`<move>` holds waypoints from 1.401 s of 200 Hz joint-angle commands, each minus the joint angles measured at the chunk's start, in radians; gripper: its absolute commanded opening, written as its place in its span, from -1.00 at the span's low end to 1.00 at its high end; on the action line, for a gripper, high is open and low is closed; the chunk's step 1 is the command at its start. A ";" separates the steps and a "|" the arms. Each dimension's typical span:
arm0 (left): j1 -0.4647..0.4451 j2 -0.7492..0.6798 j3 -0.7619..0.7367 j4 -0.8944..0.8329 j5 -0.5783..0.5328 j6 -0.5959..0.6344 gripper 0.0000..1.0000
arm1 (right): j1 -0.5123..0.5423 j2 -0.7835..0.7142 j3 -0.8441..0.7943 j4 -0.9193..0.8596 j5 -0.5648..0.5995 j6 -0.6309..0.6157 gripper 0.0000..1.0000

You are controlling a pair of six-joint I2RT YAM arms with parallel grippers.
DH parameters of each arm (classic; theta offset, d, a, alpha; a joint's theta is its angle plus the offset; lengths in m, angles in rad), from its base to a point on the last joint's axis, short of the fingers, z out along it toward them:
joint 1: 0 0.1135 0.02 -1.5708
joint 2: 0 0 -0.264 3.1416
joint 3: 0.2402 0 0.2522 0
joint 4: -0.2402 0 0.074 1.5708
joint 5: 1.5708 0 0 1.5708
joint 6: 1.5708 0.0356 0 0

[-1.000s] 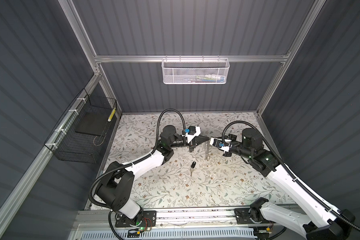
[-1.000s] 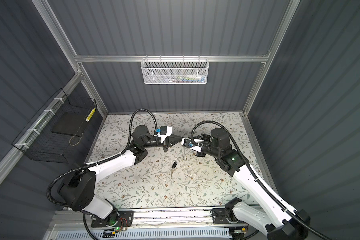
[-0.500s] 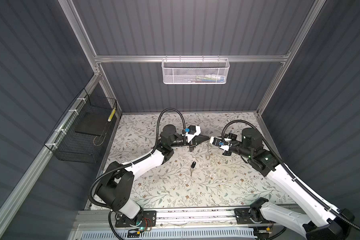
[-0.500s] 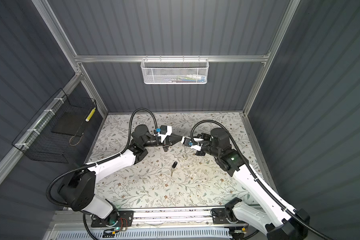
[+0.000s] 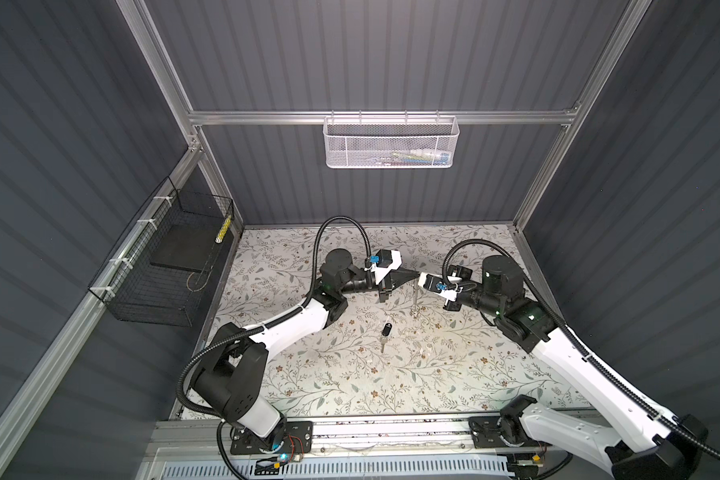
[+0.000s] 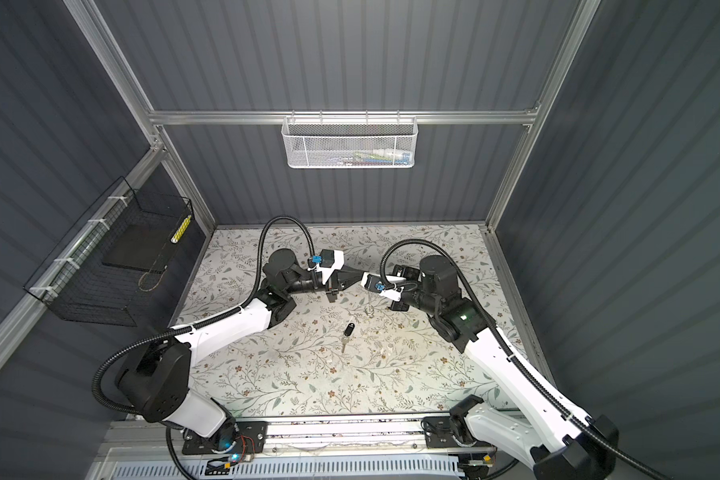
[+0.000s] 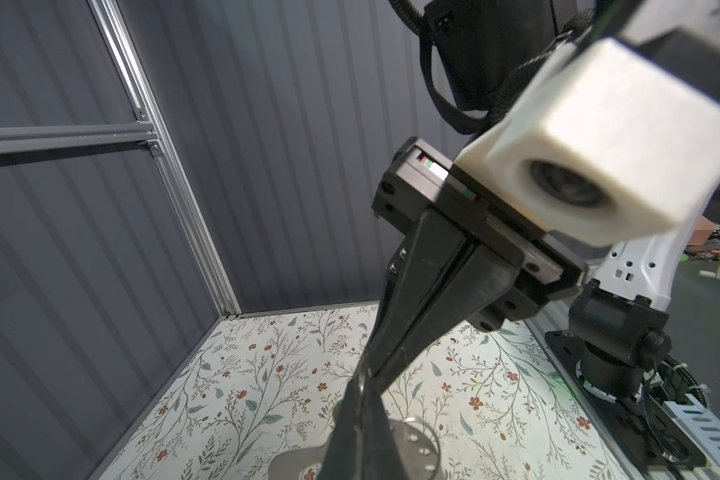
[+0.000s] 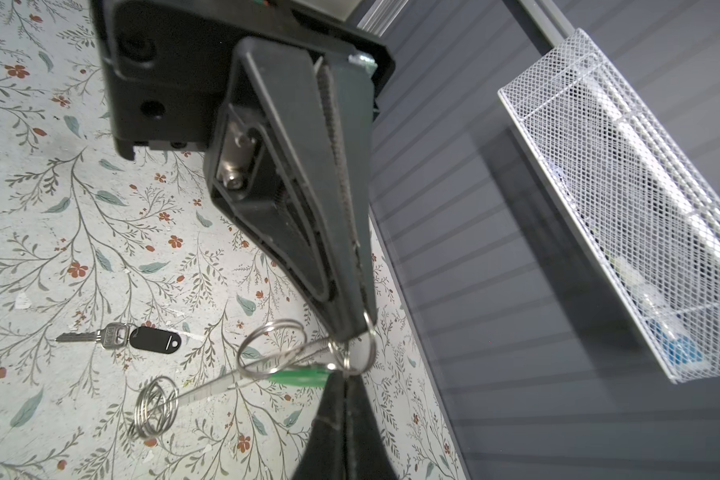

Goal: Put the keys on the keyring

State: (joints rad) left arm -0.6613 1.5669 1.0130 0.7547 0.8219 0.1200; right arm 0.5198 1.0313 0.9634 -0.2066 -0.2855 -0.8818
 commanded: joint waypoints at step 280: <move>-0.023 0.028 -0.063 0.413 0.043 -0.204 -1.00 | -0.060 -0.101 0.097 -0.210 -0.164 0.295 -0.52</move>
State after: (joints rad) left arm -0.6922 1.5906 0.9218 1.0832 0.7719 -0.0055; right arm 0.4721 0.9092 1.0119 -0.3710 -0.3515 -0.6258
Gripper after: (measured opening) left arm 0.046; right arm 0.238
